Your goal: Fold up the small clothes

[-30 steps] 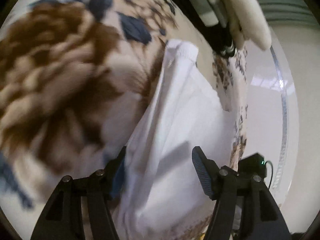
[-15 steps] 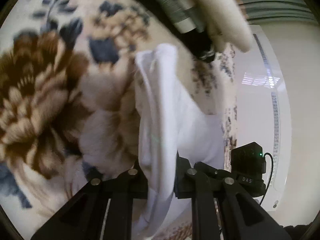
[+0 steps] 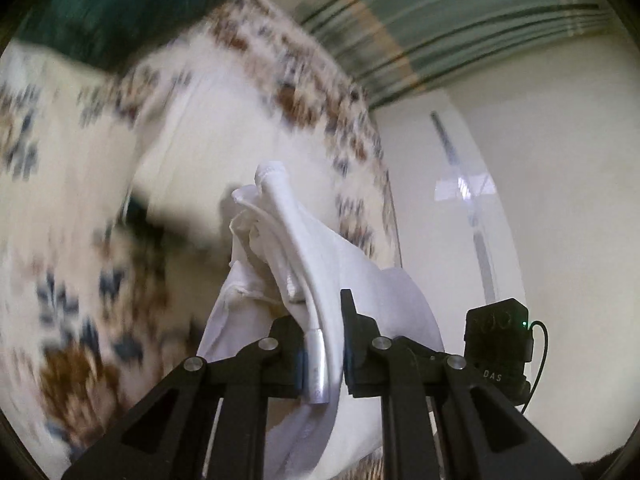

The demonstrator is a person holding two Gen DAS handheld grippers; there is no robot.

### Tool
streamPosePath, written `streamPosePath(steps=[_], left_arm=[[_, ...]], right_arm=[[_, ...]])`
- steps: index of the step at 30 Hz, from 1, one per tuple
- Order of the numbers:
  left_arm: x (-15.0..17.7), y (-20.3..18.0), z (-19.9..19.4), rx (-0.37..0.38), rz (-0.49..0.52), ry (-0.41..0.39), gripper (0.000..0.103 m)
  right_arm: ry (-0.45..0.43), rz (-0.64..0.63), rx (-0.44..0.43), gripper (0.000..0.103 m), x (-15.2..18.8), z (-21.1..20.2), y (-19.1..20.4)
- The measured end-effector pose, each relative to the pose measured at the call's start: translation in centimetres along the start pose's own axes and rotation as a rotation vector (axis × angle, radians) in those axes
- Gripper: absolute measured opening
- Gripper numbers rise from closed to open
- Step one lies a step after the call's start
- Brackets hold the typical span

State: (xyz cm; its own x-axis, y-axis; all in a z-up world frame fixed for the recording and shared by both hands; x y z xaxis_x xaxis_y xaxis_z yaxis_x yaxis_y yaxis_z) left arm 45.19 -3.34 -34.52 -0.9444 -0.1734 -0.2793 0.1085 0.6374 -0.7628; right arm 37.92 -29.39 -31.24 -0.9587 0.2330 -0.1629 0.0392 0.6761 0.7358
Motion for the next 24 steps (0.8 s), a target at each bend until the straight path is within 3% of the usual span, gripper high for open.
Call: streamPosePath(steps=[4, 9, 14, 17, 19, 21, 24], left_arm=[[-7.2, -0.4, 0.2, 0.005, 0.005, -0.074, 0.011], [-13.9, 4.0, 3.9, -0.076, -0.016, -0.082, 0.011], [-14.9, 10.7, 8.7, -0.181, -0.073, 0.010, 0.012], [-14.0, 11.4, 8.7, -0.221, -0.069, 0.034, 0.017], [-13.7, 11.0, 8.0, -0.283, -0.036, 0.042, 0.023], [-13.2, 10.5, 7.1, -0.423, 0.024, 0.033, 0.033], [-12.2, 9.6, 5.9, -0.540, 0.078, 0.000, 0.055]], right_arm=[[-0.026, -0.074, -0.013, 0.012, -8.8, 1.7, 3.1], [0.013, -0.103, 0.029, 0.012, -17.2, 8.0, 3.3], [0.101, -0.074, 0.098, 0.012, -19.5, 12.5, -0.3], [0.150, -0.071, 0.144, 0.017, -19.0, 13.4, -1.7], [0.159, -0.076, 0.230, 0.052, -18.7, 12.9, -2.3], [0.139, -0.104, 0.347, 0.071, -18.5, 11.8, -2.5], [0.057, -0.160, 0.611, 0.094, -17.6, 8.9, -2.6]])
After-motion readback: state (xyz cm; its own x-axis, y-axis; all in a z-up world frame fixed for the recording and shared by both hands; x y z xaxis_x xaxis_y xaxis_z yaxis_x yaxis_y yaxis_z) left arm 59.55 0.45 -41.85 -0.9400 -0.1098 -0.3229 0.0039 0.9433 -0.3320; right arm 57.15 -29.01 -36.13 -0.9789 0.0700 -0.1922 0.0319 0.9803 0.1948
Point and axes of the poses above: each gripper's, at about its wrist camera, not at the fingertips, and z roughly the way its jaws point, y to its left, x to its underside, the point moved 9 cm from there along z, roughly the way its jaws point, and after that the axes turned 4 degrees about y, right-handed, at the moved point
